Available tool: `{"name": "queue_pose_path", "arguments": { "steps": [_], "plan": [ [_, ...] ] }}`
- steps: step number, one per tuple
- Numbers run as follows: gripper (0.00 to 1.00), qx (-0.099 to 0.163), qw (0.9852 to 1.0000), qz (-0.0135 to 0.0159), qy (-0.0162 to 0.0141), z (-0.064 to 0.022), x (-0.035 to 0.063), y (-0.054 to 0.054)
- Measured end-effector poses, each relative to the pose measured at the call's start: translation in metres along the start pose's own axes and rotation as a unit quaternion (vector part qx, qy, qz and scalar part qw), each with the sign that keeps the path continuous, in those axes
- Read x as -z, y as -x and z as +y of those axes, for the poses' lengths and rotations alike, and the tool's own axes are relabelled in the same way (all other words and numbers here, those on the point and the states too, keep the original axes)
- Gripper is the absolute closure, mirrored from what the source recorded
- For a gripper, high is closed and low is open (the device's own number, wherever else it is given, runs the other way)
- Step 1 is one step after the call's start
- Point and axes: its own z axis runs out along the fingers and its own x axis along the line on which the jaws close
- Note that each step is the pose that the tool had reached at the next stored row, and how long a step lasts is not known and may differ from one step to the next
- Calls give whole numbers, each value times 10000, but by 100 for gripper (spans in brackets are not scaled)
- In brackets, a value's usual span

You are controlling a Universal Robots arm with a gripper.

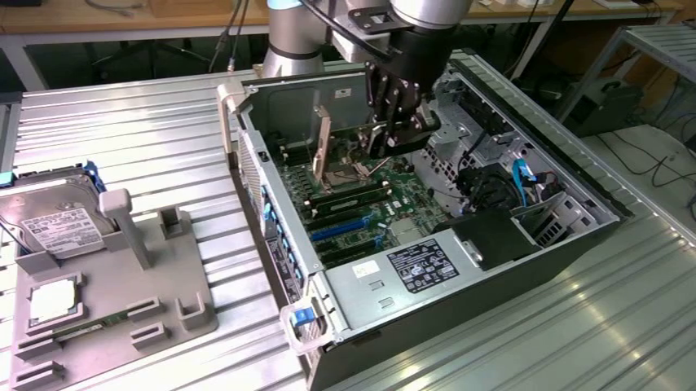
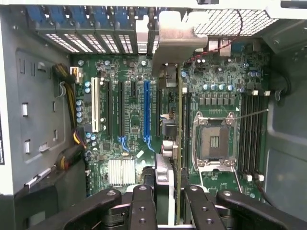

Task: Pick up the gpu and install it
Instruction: 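Insert the gpu into the slot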

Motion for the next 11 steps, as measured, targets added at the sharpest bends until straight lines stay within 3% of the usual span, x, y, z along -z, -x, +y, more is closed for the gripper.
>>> {"name": "queue_pose_path", "arguments": {
  "steps": [3, 11],
  "plan": [
    [72, 0, 10000, 0, 0, 70, -12, 0],
    [72, -1, 10000, 0, 0, 89, -16, -87]
  ]
}}
